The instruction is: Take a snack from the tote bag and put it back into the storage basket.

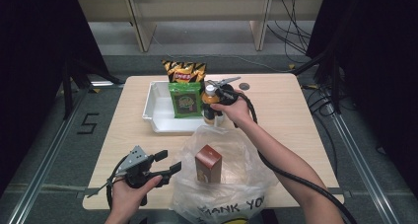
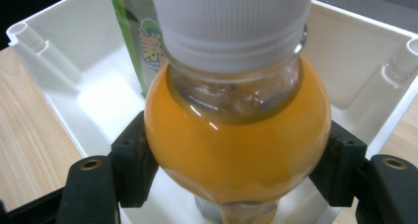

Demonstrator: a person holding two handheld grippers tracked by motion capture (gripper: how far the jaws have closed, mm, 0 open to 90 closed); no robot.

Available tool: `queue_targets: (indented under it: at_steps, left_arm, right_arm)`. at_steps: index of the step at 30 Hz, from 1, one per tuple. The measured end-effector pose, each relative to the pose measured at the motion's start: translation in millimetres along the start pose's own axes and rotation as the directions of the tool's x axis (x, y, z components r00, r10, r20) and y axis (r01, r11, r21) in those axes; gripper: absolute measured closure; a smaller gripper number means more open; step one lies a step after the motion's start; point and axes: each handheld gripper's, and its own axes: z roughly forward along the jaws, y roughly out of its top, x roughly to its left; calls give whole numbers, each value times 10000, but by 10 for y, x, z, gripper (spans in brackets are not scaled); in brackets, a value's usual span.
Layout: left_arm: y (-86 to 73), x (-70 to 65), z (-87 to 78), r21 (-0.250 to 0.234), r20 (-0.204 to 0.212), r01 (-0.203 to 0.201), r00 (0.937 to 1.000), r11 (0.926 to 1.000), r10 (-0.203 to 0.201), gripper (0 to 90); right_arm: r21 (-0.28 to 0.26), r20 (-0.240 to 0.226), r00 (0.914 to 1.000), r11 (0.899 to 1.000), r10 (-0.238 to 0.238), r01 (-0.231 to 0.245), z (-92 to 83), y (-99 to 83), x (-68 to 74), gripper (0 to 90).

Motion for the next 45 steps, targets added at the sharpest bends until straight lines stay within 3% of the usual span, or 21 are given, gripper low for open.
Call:
queue_targets:
  at_steps: [2,3,7,8,9,14,18,19,21,25,27,28,31,32,33,34,35,36,39,40,45]
  left_arm:
    - [-1,-1,1,7,-4,10,10000,10000,-10,276]
    - [-1,-1,1,31,-2,7,10000,10000,-7,275]
    - [-2,-7,4,29,11,25,10000,10000,-25,274]
    - [-1,-6,3,33,10,21,10000,10000,-21,274]
    - [-1,-5,0,58,-15,14,10000,10000,-14,273]
    - [0,-3,-1,26,-6,6,10000,10000,-6,273]
    - [0,-9,-2,20,-16,31,10000,10000,-31,272]
    - [4,-14,-9,65,-103,38,9999,10000,-38,273]
    - [9,-9,-12,36,-59,-29,10000,10000,29,272]
    - [12,-14,-17,-1,-81,25,10000,10000,-25,268]
    - [10,-17,-19,-41,-114,83,9999,10000,-83,265]
    - [11,-17,-23,-49,-127,84,9999,10000,-85,265]
    - [16,-13,-31,-141,-21,88,10000,9999,-89,263]
    - [19,-18,-36,-129,-88,117,9999,9998,-119,262]
    - [21,-19,-37,-139,-84,117,9999,9998,-118,260]
    - [21,-20,-37,-145,-71,99,9999,9998,-100,259]
    - [21,-22,-39,-134,-61,57,10000,9999,-58,259]
    - [20,-24,-39,-120,-48,60,10000,9999,-61,259]
    - [24,-27,-45,-178,56,76,10000,9998,-75,256]
    - [26,-25,-46,-219,120,62,9999,9997,-59,255]
    - [33,-35,-51,-275,189,190,9996,9994,-185,231]
  right_arm:
    - [98,14,9999,9999,138,-138,-4,8,20,313]
    - [185,-66,9999,9998,-85,86,-10,9,11,311]
    - [-44,0,9999,9999,107,-107,-35,23,34,270]
    - [-110,5,10000,9999,-92,92,-46,27,25,249]
    - [-67,-133,9994,9995,318,-319,-69,50,57,235]
    - [-247,55,10000,9997,33,-32,-129,25,85,226]
    - [-226,136,9998,9996,157,-154,-213,-3,76,226]
    - [-244,5,9988,9985,496,-496,-236,-1,97,225]
    - [-211,-98,9997,9995,228,-230,-289,-18,79,225]
    - [-399,-152,9995,9988,275,-281,-404,-29,120,222]
    - [-358,-184,9998,9994,-23,17,-469,-44,111,223]
    - [-310,-365,9991,9992,234,-245,-504,-55,145,223]
    - [-630,-169,9998,9979,-127,116,-591,-107,141,224]
    - [-734,-458,9978,9960,469,-502,-615,-112,189,228]
    - [-771,-498,9974,9955,512,-549,-652,-127,193,236]
    - [-735,-442,9990,9973,15,-47,-701,-157,163,240]
    - [-925,-442,9979,9943,483,-522,-725,-167,202,248]
    - [-975,-443,9976,9936,533,-574,-763,-185,219,253]
    - [-1040,-482,9978,9933,459,-507,-886,-235,233,262]
    - [-1125,-347,9991,9933,226,-264,-935,-254,222,262]
    - [-1447,-434,9988,9891,225,-286,-1132,-328,274,279]
